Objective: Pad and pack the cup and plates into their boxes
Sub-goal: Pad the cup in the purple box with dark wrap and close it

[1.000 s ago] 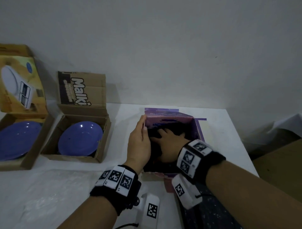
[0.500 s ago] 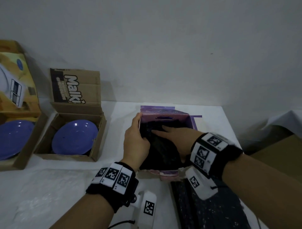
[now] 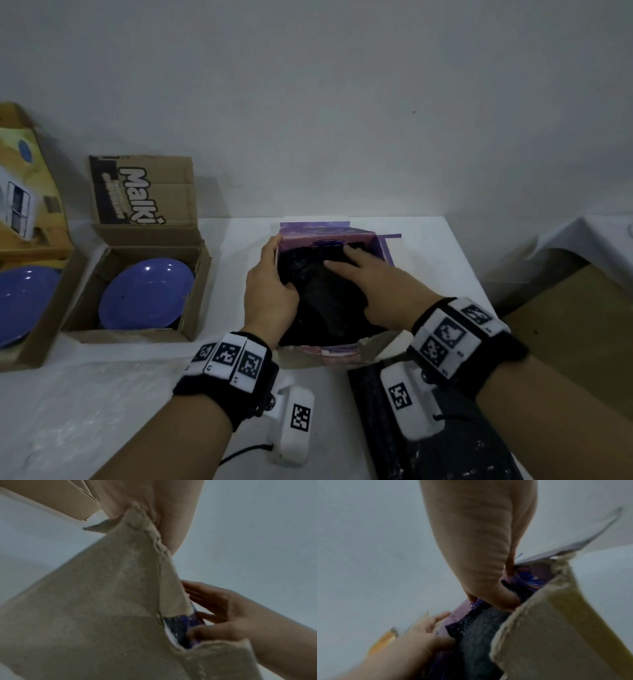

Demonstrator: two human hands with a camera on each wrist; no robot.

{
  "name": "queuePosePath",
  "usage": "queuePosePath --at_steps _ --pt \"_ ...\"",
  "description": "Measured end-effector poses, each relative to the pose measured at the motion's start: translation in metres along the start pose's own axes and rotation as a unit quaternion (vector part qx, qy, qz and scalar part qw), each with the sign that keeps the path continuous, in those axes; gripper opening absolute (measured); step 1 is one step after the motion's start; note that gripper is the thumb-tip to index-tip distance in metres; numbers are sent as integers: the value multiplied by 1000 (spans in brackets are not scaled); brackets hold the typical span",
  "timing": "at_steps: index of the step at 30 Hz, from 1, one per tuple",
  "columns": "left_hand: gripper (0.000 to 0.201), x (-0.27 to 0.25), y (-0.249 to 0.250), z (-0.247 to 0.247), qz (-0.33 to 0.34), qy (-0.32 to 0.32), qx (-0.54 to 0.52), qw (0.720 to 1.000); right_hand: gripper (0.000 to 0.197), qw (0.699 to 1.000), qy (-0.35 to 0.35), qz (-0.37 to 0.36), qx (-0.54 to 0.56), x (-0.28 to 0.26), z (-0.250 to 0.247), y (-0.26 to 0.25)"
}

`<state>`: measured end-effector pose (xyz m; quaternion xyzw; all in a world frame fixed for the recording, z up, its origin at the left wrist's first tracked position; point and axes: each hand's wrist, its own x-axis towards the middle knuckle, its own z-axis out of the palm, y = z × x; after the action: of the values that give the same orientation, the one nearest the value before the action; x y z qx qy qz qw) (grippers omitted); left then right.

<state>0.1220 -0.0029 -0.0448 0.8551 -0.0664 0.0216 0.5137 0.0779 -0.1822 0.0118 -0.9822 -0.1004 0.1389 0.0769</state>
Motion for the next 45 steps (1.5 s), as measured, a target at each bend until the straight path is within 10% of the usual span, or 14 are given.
queuePosePath --at_steps 4,11,15,19,28,33,39,43,45 --pt "73 -1 -4 2 49 16 50 997 63 953 228 128 150 -27 15 6" --pt "74 1 -4 4 53 -1 216 975 25 829 267 284 402 -67 55 31" --pt "73 0 0 5 52 -8 233 971 35 912 66 345 213 -95 89 23" --pt "72 -2 1 5 54 -7 225 973 65 920 -28 353 170 -107 123 3" --pt "55 -3 0 2 8 0 53 999 14 889 189 377 180 -114 65 14" --pt "43 -7 12 0 -60 16 -114 992 21 874 463 144 31 -89 -21 -2" --pt "72 -3 -1 0 -137 -6 -224 965 28 960 277 23 -39 -28 17 -52" --pt "49 -6 6 -1 -98 19 -159 982 26 991 125 -25 28 -24 33 -65" --pt "41 -7 7 -2 -64 18 -132 989 29 979 171 -18 114 -24 24 -62"
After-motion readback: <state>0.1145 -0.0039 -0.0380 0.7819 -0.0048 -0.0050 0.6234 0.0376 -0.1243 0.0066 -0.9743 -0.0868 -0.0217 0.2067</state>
